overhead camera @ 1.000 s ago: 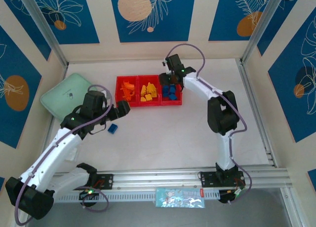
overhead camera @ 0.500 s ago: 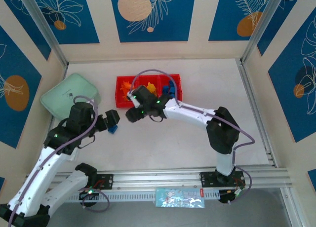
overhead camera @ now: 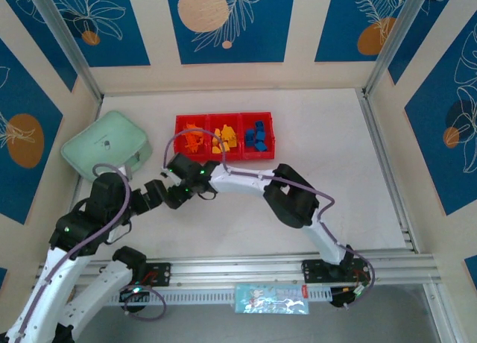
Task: Sort the legos into containers by color
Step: Pick up the lego from the middle-left of the table.
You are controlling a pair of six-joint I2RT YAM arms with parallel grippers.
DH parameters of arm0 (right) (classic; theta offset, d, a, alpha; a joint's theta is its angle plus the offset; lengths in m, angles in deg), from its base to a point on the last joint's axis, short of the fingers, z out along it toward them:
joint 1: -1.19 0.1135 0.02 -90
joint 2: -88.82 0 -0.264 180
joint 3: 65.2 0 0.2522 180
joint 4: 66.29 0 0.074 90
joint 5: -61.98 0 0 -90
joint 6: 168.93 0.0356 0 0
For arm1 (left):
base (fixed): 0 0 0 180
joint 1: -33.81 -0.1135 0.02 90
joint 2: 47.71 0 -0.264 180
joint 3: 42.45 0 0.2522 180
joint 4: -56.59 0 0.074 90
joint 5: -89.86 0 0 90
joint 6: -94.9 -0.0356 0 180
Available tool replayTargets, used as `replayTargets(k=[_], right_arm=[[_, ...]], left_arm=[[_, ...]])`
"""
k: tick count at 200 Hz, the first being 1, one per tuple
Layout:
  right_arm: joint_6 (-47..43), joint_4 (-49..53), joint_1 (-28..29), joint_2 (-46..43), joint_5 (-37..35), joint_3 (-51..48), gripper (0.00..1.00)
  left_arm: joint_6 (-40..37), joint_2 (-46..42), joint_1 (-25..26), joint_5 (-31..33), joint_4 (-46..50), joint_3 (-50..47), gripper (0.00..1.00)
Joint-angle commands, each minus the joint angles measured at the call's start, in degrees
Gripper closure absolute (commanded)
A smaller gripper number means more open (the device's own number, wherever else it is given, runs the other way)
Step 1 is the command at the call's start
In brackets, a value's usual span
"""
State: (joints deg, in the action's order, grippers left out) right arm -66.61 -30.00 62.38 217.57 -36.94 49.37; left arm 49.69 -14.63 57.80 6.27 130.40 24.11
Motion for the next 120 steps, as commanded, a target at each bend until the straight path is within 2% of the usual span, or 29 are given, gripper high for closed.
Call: replayTargets(k=[1, 29, 75, 120], right_arm=[[-2.9, 2.2, 0.3, 3.0, -0.4, 4.9, 0.19], [-4.7, 3.1, 0.6, 6.1, -2.3, 8.3, 0.15], [-6.6, 5.1, 1.1, 10.5, -4.5, 12.9, 0.16], [-7.5, 6.1, 1.6, 12.3, -5.9, 14.8, 0.27]], left_arm=[[1.3, -0.8, -0.9, 1.6, 2.1, -0.8, 0.01], [1.6, -0.8, -0.8, 2.4, 2.5, -0.8, 0.01], [1.7, -0.7, -0.9, 2.7, 2.4, -0.7, 0.01], [1.7, -0.4, -0.9, 2.5, 2.2, -0.8, 0.01]])
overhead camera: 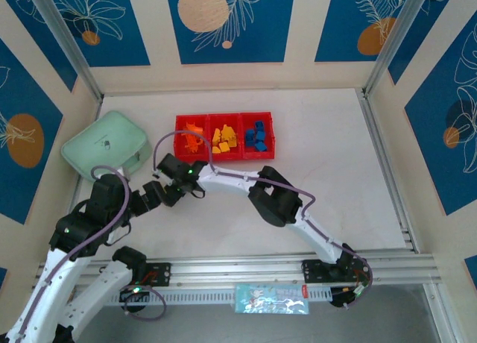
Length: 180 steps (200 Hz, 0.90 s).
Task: Sort the legos into containers by color
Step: Pick up the lego from the middle-left of the table.
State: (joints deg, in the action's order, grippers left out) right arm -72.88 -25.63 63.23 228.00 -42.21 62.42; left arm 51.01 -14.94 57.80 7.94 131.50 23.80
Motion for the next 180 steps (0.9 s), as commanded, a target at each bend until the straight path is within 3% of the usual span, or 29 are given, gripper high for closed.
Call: replayTargets(k=[1, 33, 83, 132, 180], right_arm=[[-1.2, 1.8, 0.8, 1.8, -0.7, 1.7, 0.27], [-0.9, 2.1, 0.8, 0.8, -0.1, 1.5, 0.40], [-0.1, 0.2, 0.8, -6.3, 1.1, -3.7, 0.52], [3.3, -2.5, -1.8, -18.5, 1.6, -14.8, 0.55], [8.2, -0.9, -11.6, -30.9, -1.5, -23.8, 0.55]], left_arm=[[0.4, -0.1, -0.9, 0.8, 1.0, -0.5, 0.01], [0.2, 0.1, -0.8, 0.6, 0.7, -0.4, 0.01], [-0.4, 0.2, -0.9, -0.1, 0.3, 0.4, 0.01], [-1.7, 0.9, -0.8, -1.6, -1.7, 1.5, 0.01], [-4.1, 5.0, -0.9, -5.4, -7.7, 1.5, 0.01]])
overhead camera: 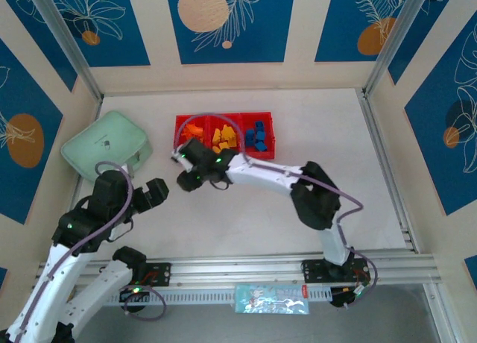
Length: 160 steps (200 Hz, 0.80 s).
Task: Sort the legos into containers by color
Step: Pick up the lego from the middle-left of the table, then place the lego in the container.
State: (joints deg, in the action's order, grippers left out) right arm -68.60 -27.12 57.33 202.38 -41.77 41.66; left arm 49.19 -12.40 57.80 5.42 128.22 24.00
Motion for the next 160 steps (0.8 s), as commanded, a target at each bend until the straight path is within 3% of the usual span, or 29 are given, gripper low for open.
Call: replayTargets(k=[1, 39, 72, 132, 160], right_arm=[[4.1, 0.7, -6.0, -5.5, -2.1, -3.2, 0.55], [6.2, 2.8, -17.7, -7.0, -4.4, -3.5, 0.55], [5.5, 2.7, -24.9, -1.3, -5.1, 1.2, 0.55], [5.1, 6.9, -30.3, 11.0, -6.6, 14.6, 0.55], [5.2, 7.9, -30.6, 12.3, -5.5, 17.7, 0.40]], left_arm=[[-2.3, 2.6, -0.9, -2.9, -4.5, 1.2, 0.01], [-3.5, 9.0, -0.9, -7.1, -12.4, 0.7, 0.01], [-4.6, 16.0, -0.9, -9.5, -18.7, 1.4, 0.01], [-5.1, 23.1, -1.0, -10.0, -23.8, 2.9, 0.01], [-5.5, 23.7, -1.1, -8.9, -24.2, 3.0, 0.01]])
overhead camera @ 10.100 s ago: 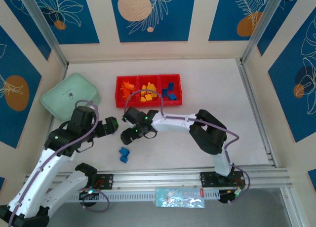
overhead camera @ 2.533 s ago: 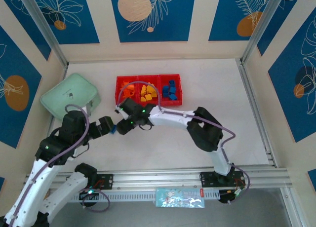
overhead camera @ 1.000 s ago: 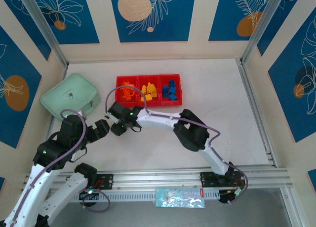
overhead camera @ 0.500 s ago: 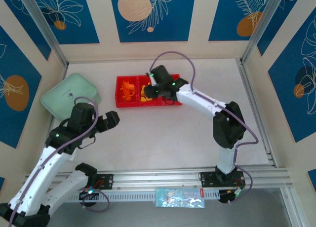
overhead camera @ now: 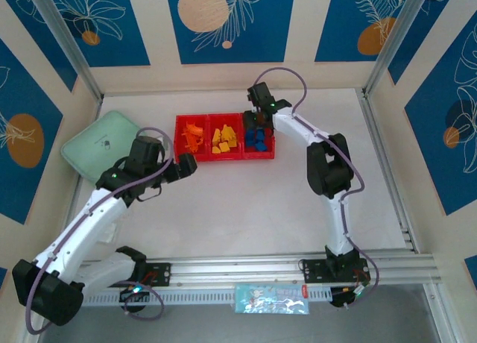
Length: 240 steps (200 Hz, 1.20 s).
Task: Sort the legos into containers by color
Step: Place the lego in the container, then reset both arms
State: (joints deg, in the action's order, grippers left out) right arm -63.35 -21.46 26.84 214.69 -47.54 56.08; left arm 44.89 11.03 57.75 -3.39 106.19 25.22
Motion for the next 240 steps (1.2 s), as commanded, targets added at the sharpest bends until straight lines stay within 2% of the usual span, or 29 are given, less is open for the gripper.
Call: replayTargets(k=[1, 14, 32, 45, 57, 79, 99, 109, 127, 145, 165, 182, 194, 216, 230, 234, 240], right_arm=[[-0.1, 2.2, -0.1, -0.1, 0.2, 3.2, 0.39], [-0.3, 1.9, 0.1, -1.8, 0.1, 2.8, 0.32], [0.1, 1.4, -0.1, -6.4, 1.0, 0.3, 0.29], [0.8, 0.4, -0.3, -11.2, 0.8, -3.8, 0.25], [1.9, -1.3, -1.0, -16.8, 0.9, -9.2, 0.16], [3.2, -5.2, -3.3, -26.9, -2.6, -21.1, 0.00], [3.5, -8.7, -7.1, -34.5, -8.2, -31.9, 0.01], [2.5, -12.9, -9.2, -37.7, -11.0, -38.0, 0.01], [-0.1, -23.4, -13.8, -40.9, -13.9, -49.3, 0.01], [-2.2, -32.6, -18.3, -40.1, -13.2, -56.9, 0.01], [-6.2, -45.0, -20.7, -37.8, -9.3, -63.3, 0.01], [-6.3, -48.5, -22.9, -35.7, -1.8, -65.6, 0.01], [-7.3, -54.7, -23.8, -36.3, 3.5, -69.5, 0.01], [-9.5, -69.0, -24.6, -40.4, 10.7, -79.6, 0.01], [-9.4, -81.6, -25.6, -37.5, 14.5, -84.6, 0.01], [-9.4, -81.6, -25.4, -37.3, 14.2, -84.6, 0.01], [-9.8, -75.5, -25.4, -38.9, 14.0, -83.1, 0.01]], left_arm=[[-1.2, 0.2, -1.1, -0.1, -2.2, 1.8, 0.01], [-1.7, 0.1, -1.1, 0.7, -2.3, 1.9, 0.01], [-2.7, -0.1, -1.4, 2.4, -2.2, 1.9, 0.01], [-3.7, -0.4, -1.7, 5.0, -2.3, 1.6, 0.01], [-5.2, -0.5, -2.2, 8.7, -2.6, 1.1, 0.01], [-7.3, -0.2, -3.9, 21.8, -3.0, -0.2, 0.01], [-11.6, 0.1, -6.0, 34.1, -10.5, -5.5, 0.01], [-14.7, 0.8, -8.2, 37.0, -17.5, -9.8, 0.01], [-20.4, 3.8, -12.2, 37.0, -29.2, -16.1, 0.01], [-27.5, 7.7, -14.2, 36.3, -41.4, -20.4, 0.01], [-33.7, 12.2, -15.1, 32.8, -58.8, -26.3, 0.01], [-37.2, 16.0, -16.0, 28.6, -72.9, -30.7, 0.01], [-39.0, 19.3, -16.5, 26.9, -78.7, -32.1, 0.01], [-41.0, 24.7, -17.7, 18.9, -90.1, -35.2, 0.01], [-41.3, 27.5, -17.9, 16.8, -93.1, -35.5, 0.01], [-41.5, 28.3, -17.9, 16.3, -93.5, -35.5, 0.01], [-41.7, 29.6, -17.9, 15.9, -94.1, -35.2, 0.01]])
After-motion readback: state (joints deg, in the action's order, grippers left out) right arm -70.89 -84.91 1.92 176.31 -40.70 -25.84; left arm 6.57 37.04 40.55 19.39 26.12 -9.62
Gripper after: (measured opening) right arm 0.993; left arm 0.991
